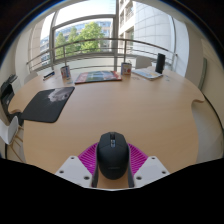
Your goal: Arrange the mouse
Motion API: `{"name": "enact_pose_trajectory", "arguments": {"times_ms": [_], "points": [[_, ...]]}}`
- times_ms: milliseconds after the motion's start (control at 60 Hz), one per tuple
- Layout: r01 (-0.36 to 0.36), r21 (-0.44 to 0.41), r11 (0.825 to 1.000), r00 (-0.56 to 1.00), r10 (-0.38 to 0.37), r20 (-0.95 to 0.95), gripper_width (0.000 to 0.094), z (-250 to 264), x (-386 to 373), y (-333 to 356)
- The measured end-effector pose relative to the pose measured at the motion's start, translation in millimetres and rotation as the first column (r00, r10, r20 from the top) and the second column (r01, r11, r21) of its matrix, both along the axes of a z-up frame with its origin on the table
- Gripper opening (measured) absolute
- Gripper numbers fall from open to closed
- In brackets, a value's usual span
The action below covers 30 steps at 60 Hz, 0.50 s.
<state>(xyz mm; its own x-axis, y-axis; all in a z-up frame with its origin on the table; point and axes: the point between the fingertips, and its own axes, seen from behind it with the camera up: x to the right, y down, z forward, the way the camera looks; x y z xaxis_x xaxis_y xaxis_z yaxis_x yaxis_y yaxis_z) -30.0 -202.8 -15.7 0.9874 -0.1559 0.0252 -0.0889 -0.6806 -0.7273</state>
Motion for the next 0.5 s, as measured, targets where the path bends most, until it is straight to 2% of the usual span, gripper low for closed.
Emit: {"name": "enact_pose_trajectory", "arguments": {"times_ms": [83, 167, 233, 300, 383, 500], "points": [[0.062, 0.02, 0.998, 0.998, -0.062, 0.019, 0.0401, 22.2, 13.1, 1.9], [0.134, 0.076, 0.988, 0.988, -0.139, 0.064, 0.0401, 62.5, 27.9, 16.7], [0.184, 0.154, 0.971, 0.977, -0.198, 0.085, 0.0401, 109.6, 34.2, 38.5], [0.222, 0.235, 0.946, 0.965, -0.247, 0.085, 0.0401, 165.2, 29.6, 65.6], [0.207, 0.348, 0.914, 0.965, -0.25, 0.081, 0.04, 233.4, 0.9, 111.1], [0.117, 0.443, 0.889, 0.985, -0.162, 0.065, 0.0399, 278.9, -97.8, 175.9]]}}
